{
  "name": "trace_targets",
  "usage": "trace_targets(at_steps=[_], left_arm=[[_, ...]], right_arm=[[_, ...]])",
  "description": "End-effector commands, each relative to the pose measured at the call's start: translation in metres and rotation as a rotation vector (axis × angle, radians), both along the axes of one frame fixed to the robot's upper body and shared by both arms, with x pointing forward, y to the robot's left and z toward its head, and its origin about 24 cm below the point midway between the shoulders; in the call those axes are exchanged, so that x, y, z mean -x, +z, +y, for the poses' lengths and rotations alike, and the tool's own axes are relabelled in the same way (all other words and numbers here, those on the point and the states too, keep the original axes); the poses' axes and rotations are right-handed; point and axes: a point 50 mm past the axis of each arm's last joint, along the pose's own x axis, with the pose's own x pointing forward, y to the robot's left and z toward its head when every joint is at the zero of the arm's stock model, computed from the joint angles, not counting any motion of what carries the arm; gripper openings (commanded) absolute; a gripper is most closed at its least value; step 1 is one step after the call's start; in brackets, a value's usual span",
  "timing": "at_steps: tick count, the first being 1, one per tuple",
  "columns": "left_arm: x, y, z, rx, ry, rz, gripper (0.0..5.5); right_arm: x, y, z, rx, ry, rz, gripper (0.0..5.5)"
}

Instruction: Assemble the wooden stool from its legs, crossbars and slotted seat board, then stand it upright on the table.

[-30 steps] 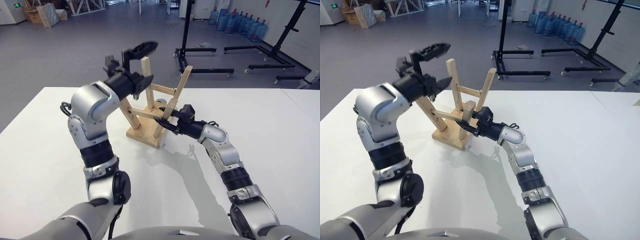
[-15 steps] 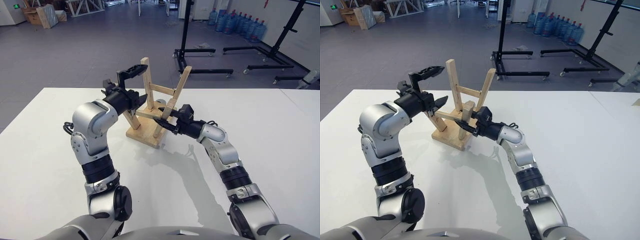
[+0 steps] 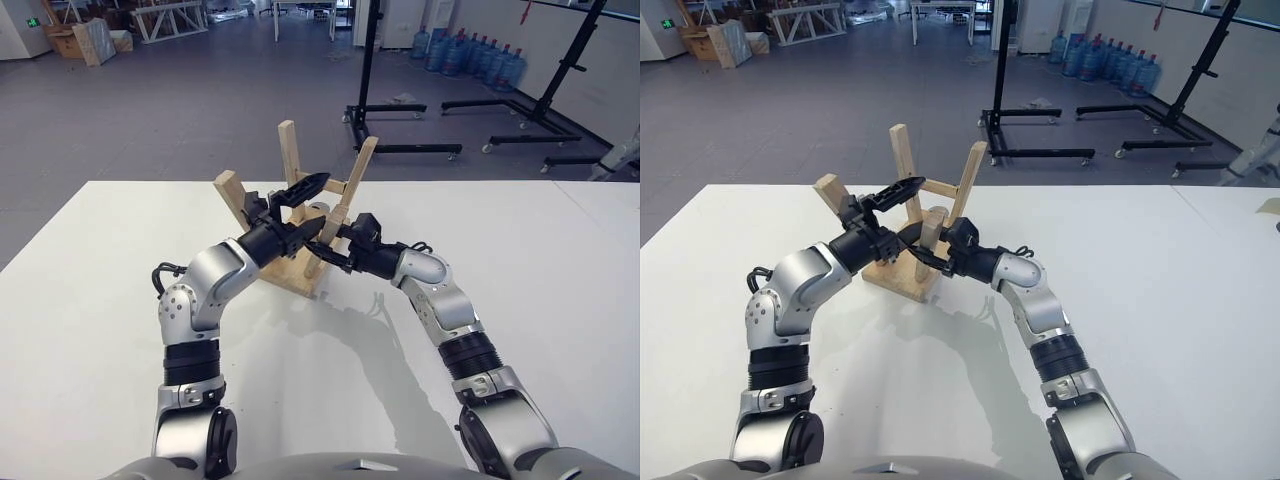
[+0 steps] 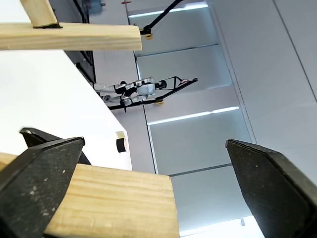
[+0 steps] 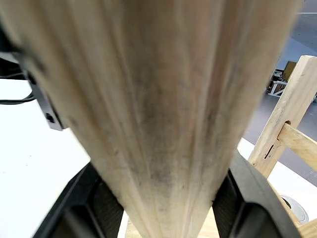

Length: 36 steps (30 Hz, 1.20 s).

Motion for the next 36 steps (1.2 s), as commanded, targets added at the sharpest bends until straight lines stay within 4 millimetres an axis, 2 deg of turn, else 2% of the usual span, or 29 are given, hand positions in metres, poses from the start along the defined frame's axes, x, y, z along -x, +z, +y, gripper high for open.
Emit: trace_targets(at_steps=[1,6,8,11,14,15,17,21,23,24,25,29,32,34,36], left_arm=[[-0.002,-0.053,0.014,-0.180,0.099,0.225,5.25],[-0.014,0.018,0.015,0.048,0.114,0.006,5.25],[-0.016,0.038,0.017,0.106,0.129,-0.047,5.25],[-0.020,0.056,0.021,0.120,0.159,-0.078,5.25],[-0.021,0.060,0.021,0.098,0.168,-0.092,5.25],[-0.022,0.058,0.022,0.088,0.172,-0.088,5.25],[-0.022,0.039,0.022,0.038,0.178,-0.048,5.25],[-0.013,-0.052,0.010,-0.146,0.132,0.117,5.25],[-0.008,-0.087,0.005,-0.201,0.119,0.180,5.25],[-0.007,-0.095,0.003,-0.209,0.117,0.187,5.25],[-0.008,-0.094,-0.001,-0.200,0.115,0.172,5.25],[-0.016,-0.068,-0.006,-0.151,0.116,0.070,5.25],[-0.023,-0.036,-0.005,-0.111,0.126,-0.033,5.25],[-0.026,-0.002,-0.005,-0.085,0.126,-0.140,5.25],[-0.026,0.043,-0.003,-0.059,0.128,-0.278,5.25]], right_arm=[[0.001,0.003,0.006,-0.025,0.035,0.008,2.06],[0.001,0.000,0.005,-0.025,0.032,0.016,2.06],[0.001,-0.001,0.004,-0.026,0.034,0.017,2.06],[0.001,-0.001,0.005,-0.027,0.039,0.016,2.06],[0.000,0.000,0.006,-0.024,0.044,0.015,2.06],[0.000,0.000,0.006,-0.023,0.045,0.014,2.06],[0.000,0.000,0.007,-0.022,0.047,0.014,2.06],[0.000,0.006,0.014,-0.002,0.067,0.002,2.06],[-0.001,0.012,0.021,0.005,0.085,-0.006,2.06],[-0.001,0.015,0.024,0.006,0.095,-0.010,2.06],[-0.001,0.017,0.028,0.007,0.106,-0.014,2.06],[-0.001,0.021,0.034,0.008,0.115,-0.018,2.06],[-0.001,0.017,0.030,0.011,0.104,-0.003,2.06],[0.000,0.013,0.026,0.010,0.095,0.011,2.06],[0.001,0.008,0.023,0.010,0.082,0.034,2.06]])
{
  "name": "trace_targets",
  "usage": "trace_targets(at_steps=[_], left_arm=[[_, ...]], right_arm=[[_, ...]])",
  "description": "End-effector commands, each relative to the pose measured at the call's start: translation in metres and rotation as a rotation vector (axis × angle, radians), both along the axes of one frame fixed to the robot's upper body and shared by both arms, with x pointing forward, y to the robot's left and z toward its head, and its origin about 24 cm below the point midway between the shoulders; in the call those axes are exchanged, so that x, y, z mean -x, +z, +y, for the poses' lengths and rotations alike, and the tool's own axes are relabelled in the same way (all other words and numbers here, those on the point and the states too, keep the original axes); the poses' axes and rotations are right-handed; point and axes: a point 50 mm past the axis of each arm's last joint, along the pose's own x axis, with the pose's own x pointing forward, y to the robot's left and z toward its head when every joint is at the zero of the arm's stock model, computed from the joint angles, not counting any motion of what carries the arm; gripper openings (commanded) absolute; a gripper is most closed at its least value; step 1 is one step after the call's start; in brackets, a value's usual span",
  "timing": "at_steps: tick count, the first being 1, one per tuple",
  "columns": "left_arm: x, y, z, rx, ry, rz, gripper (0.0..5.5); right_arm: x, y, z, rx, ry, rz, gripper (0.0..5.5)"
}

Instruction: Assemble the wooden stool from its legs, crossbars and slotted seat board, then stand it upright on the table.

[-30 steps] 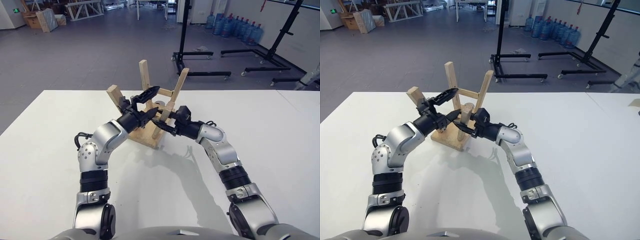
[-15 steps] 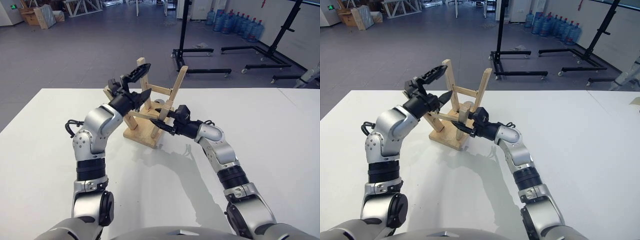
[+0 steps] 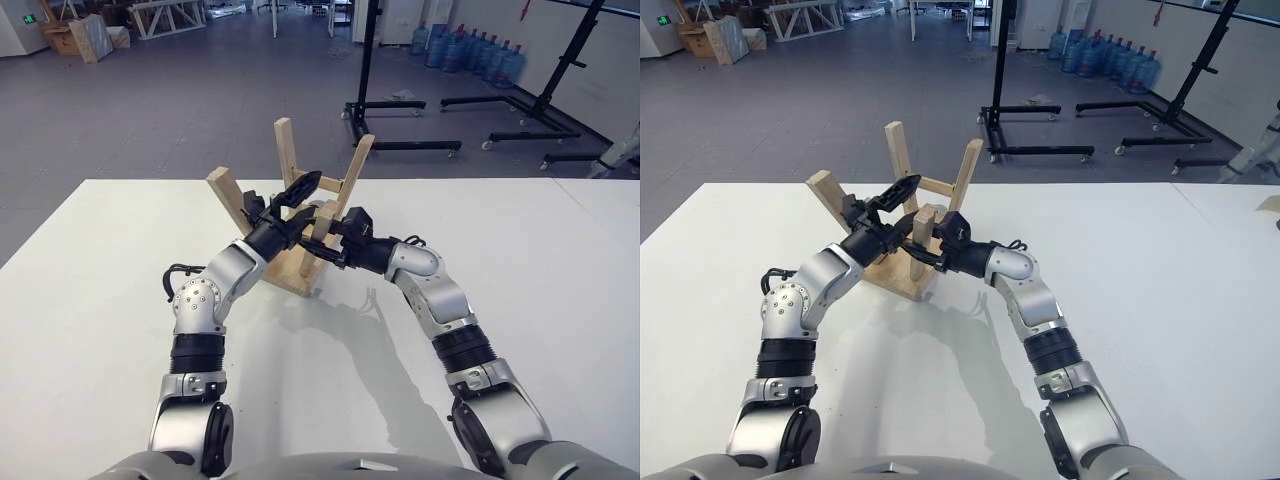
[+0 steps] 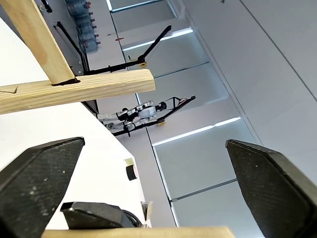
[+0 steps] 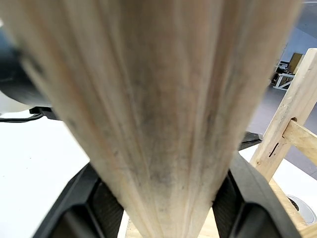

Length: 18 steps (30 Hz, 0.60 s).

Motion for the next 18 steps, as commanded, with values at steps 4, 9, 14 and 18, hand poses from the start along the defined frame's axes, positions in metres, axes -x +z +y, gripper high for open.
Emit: trace_targets(at_steps=[4,9,14,18], left_arm=[[0.003,0.124,0.008,-0.098,0.018,-0.380,5.25],[0.001,0.215,0.044,-0.228,0.229,-0.643,5.25],[-0.016,0.228,0.118,-0.927,0.576,-0.879,5.25],[-0.031,0.204,0.192,-1.218,0.671,-0.853,5.25]], right_arm=[[0.003,-0.003,0.008,-0.009,0.039,0.044,2.06],[0.004,-0.005,0.002,-0.014,0.022,0.057,2.06],[0.013,-0.004,-0.011,-0.021,0.048,0.089,2.06],[0.028,-0.001,-0.024,-0.038,0.093,0.132,2.06]])
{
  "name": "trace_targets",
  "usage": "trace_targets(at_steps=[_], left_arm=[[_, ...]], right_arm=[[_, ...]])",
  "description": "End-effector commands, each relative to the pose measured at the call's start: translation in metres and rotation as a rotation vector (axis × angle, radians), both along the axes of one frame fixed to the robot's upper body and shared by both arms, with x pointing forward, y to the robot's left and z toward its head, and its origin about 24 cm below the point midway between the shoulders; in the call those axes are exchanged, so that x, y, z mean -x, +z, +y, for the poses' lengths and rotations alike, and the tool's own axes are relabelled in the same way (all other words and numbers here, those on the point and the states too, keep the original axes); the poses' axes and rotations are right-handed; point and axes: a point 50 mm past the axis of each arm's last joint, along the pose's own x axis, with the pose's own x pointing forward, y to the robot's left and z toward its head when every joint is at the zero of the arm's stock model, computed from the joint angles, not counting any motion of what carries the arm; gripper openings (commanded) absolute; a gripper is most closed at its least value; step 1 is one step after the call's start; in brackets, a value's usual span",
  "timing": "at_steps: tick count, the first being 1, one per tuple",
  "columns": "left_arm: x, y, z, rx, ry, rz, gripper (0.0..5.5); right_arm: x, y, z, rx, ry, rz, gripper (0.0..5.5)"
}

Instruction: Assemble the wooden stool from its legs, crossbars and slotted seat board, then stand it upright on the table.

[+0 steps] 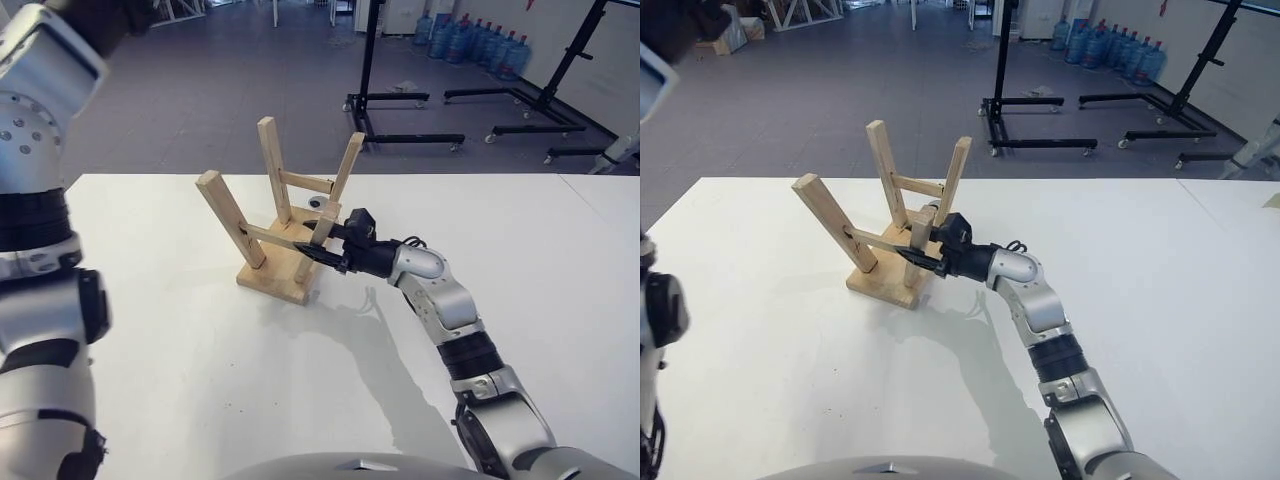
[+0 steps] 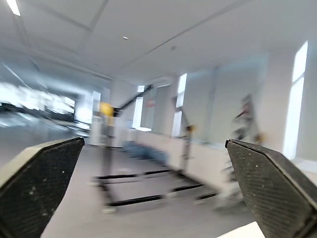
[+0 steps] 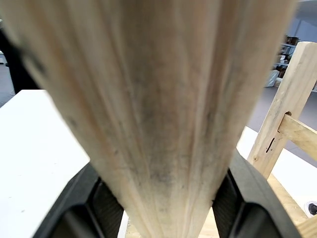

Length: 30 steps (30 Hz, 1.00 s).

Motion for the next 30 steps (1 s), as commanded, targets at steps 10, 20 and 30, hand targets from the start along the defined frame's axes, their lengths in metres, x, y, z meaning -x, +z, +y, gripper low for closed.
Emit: trace_targets(at_steps=[10,20,30], left_arm=[[0.001,-0.194,0.105,-0.256,0.052,0.394,5.25],[0.034,-0.225,0.088,-0.235,0.014,0.478,5.25],[0.035,-0.233,0.042,-0.184,-0.067,0.467,5.25]], right_arm=[[0.030,0.002,-0.023,-0.030,0.094,0.137,2.06],[0.025,0.001,-0.022,0.006,0.036,0.101,2.06],[0.027,-0.001,-0.020,0.007,0.032,0.105,2.06]])
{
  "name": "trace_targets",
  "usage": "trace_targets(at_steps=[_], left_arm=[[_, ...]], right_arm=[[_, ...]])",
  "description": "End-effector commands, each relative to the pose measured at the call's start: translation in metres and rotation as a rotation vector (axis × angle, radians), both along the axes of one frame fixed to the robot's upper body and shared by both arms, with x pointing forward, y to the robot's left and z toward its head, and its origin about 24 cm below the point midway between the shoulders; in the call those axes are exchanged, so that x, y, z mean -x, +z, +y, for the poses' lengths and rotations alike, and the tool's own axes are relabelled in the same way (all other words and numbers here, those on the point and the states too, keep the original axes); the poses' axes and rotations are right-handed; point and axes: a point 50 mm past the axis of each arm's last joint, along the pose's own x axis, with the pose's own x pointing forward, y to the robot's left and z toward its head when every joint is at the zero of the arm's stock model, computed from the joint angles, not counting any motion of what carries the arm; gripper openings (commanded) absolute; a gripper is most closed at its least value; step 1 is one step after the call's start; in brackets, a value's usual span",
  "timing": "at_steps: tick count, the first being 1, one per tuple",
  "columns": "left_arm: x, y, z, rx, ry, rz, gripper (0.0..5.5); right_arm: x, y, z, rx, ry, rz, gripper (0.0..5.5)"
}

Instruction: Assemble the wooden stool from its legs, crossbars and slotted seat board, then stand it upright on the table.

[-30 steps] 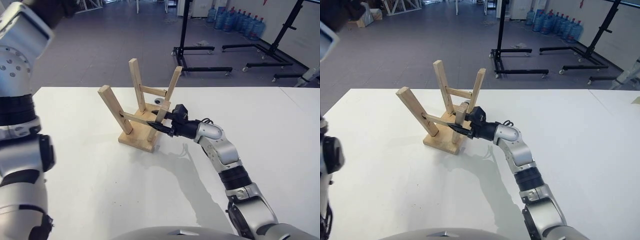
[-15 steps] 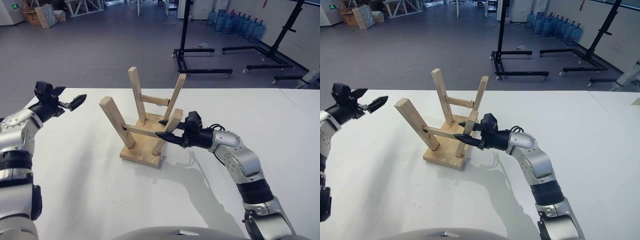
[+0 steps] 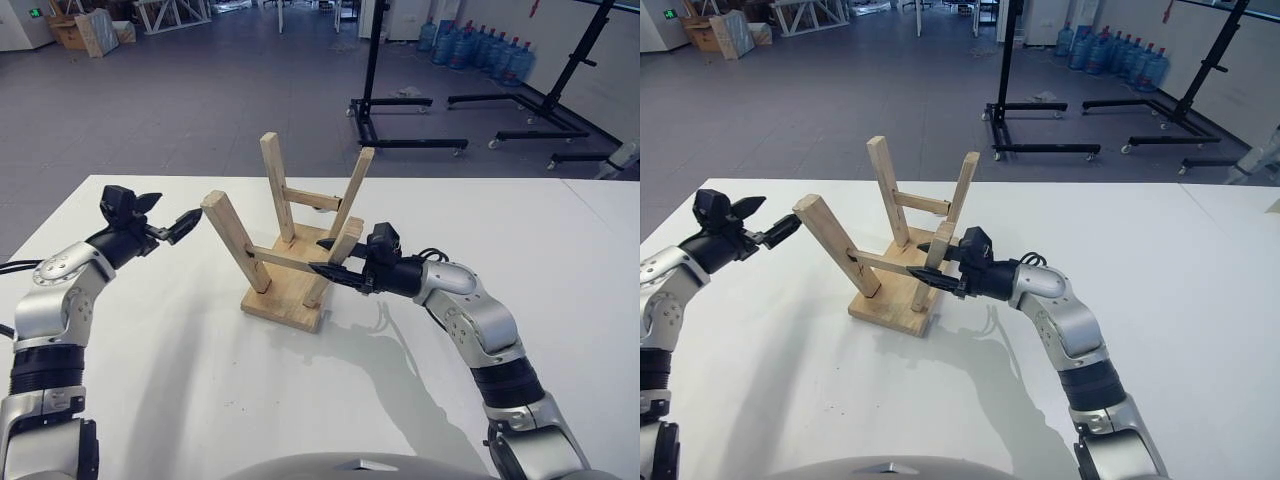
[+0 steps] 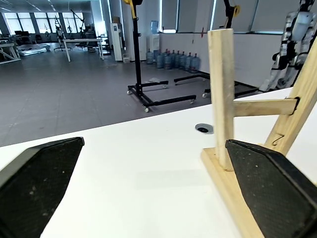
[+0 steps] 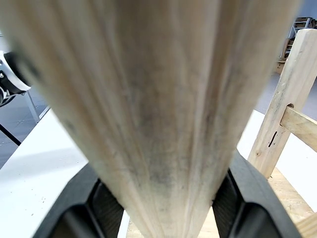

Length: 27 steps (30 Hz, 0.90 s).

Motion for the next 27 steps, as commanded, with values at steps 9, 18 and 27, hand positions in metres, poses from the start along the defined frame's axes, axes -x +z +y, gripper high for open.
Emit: trace_targets(at_steps=[9,18,27], left_arm=[[0.036,-0.009,-0.100,0.077,-0.221,0.021,5.25],[0.039,-0.015,-0.103,0.068,-0.237,0.050,5.25],[0.023,0.025,-0.083,0.047,-0.258,-0.031,5.25]], right_arm=[[-0.012,-0.020,0.051,0.133,0.033,0.100,2.06],[-0.008,-0.038,0.051,0.147,-0.031,0.114,2.06],[-0.011,-0.043,0.029,0.146,-0.099,0.120,2.06]])
